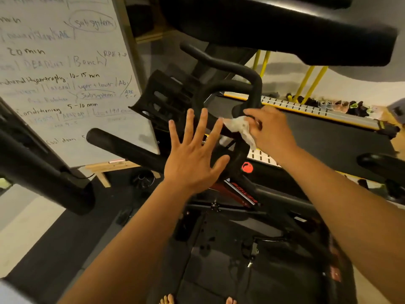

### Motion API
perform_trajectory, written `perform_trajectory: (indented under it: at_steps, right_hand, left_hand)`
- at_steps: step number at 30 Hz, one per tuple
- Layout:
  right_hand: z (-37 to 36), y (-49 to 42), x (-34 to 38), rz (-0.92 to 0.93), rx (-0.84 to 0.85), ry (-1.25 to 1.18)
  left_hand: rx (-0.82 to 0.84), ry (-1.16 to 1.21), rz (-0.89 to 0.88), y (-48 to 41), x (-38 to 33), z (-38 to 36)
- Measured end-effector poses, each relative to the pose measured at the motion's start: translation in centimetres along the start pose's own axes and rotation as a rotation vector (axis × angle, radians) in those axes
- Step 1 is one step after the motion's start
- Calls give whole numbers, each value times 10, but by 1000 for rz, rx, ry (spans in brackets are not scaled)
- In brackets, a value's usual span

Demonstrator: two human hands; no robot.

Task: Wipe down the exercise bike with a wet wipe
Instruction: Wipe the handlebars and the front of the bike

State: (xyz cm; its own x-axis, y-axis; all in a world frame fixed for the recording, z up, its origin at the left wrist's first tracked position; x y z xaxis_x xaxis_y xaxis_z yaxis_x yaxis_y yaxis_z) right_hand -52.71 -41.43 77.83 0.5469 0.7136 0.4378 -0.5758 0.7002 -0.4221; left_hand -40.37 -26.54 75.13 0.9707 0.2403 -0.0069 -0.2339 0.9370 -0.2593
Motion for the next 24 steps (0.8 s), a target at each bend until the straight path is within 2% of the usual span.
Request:
perform_trajectory:
  at_steps: [2,5,10,13,16,21,24]
  right_hand:
    - [-6,7,3,10,3,-29]
    - [-9,38,15,111,-80,-145]
    - [-6,53,15,301,23,-161]
    - [1,-2,-12,205,-71,-84]
    - [0,-39,-21,109,-96,-48]
    - [-7,11,2,70,-146,-183]
    - [-5,51,19,43,-47,-279]
  left_hand:
    - [1,-32,19,0,0,-2]
    - [7,-43,44,-2,0,-6]
    - [56,-30,90,-3,3,-5]
    - [109,-31,112,-5,3,-4]
    - [129,-21,102,-6,2,-4]
    - [127,-13,96,-8,3,-3]
    - [85,-14,15,-20,3,-3]
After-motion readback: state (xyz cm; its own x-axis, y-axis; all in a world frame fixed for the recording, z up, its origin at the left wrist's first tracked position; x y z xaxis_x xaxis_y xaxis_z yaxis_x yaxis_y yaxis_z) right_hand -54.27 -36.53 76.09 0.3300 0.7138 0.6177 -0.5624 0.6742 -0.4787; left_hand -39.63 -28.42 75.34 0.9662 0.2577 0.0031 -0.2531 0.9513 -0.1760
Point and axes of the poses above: each hand's wrist, its own y-axis away from the middle knuckle, its own z-axis out of the back of the hand, x = y × z, the point moved 5 cm from there along -y, towards the middle knuckle, and after that the axes turned 1 degree about -y, right-handed, at the moved point
